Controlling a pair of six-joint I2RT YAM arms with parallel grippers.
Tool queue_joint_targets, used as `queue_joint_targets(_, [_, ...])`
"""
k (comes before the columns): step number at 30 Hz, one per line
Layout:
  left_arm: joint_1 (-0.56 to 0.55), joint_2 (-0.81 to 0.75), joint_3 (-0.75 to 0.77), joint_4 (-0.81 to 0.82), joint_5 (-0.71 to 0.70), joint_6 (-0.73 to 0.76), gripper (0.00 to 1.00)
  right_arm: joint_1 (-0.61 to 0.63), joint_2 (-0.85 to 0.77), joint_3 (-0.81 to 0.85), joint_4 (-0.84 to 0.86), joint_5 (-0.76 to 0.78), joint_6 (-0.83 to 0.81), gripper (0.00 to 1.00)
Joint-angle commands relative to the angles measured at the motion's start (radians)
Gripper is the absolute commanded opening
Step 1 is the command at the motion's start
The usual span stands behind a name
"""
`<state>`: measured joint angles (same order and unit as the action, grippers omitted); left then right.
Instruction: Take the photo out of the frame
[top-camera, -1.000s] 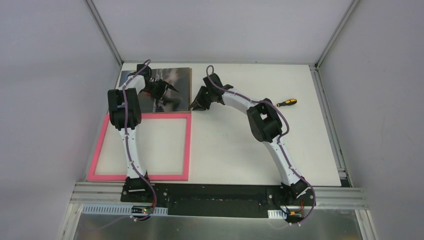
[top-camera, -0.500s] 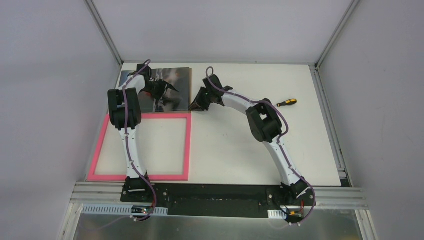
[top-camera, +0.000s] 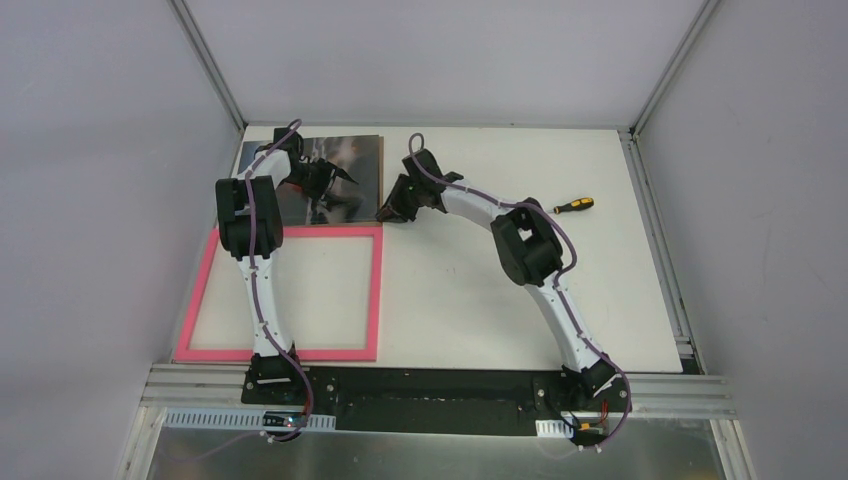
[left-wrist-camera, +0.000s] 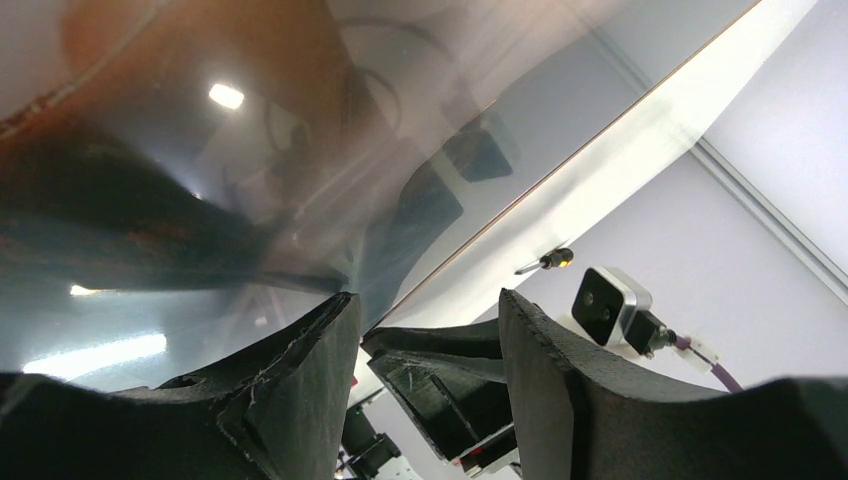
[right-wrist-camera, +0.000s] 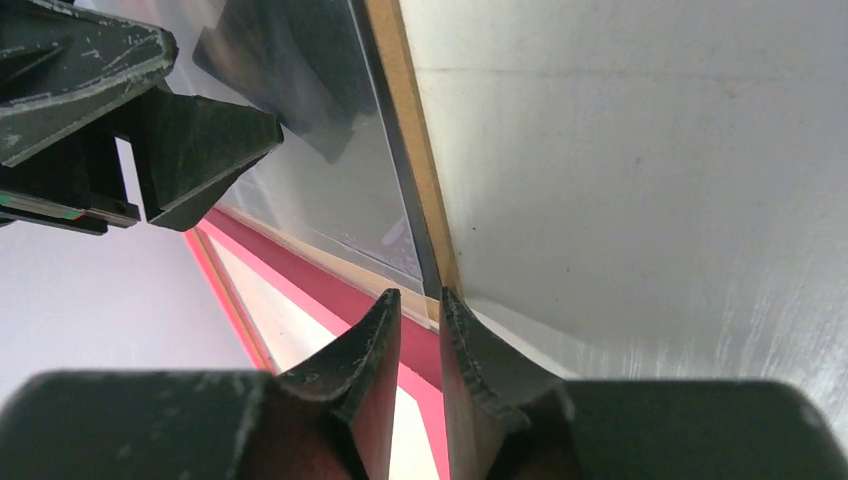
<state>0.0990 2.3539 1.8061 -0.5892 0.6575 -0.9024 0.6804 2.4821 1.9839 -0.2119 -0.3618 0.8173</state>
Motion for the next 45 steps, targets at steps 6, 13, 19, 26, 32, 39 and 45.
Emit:
queue_joint_targets(6, [-0.014,0.089,-0.032,-0.058,-0.158,0.048,0.57,0.06,-0.001,0.055,-0.24,0.235,-0.134,0.26])
queue_joint_targets(13, [-0.012,0.09,-0.03,-0.059,-0.158,0.049,0.57,0.084,0.033,0.155,-0.34,0.314,-0.155,0.27])
queue_joint_targets(19, [-0.012,0.091,-0.029,-0.061,-0.153,0.049,0.57,0.108,0.078,0.221,-0.38,0.354,-0.145,0.31])
queue_joint_targets(26, [-0.011,0.095,-0.024,-0.063,-0.132,0.064,0.57,0.078,0.099,0.231,-0.301,0.276,-0.064,0.32])
queue_joint_targets(32, [-0.016,0.101,-0.033,-0.064,-0.107,0.073,0.57,0.037,0.025,0.092,-0.118,0.166,-0.001,0.26])
queue_joint_targets(39, [-0.057,0.125,-0.023,-0.064,-0.078,0.058,0.57,-0.013,-0.034,0.018,-0.009,0.07,0.051,0.21])
queue_joint_targets(45, [-0.096,0.134,0.006,-0.064,-0.072,0.062,0.57,-0.027,-0.05,0.017,-0.011,0.049,0.013,0.22])
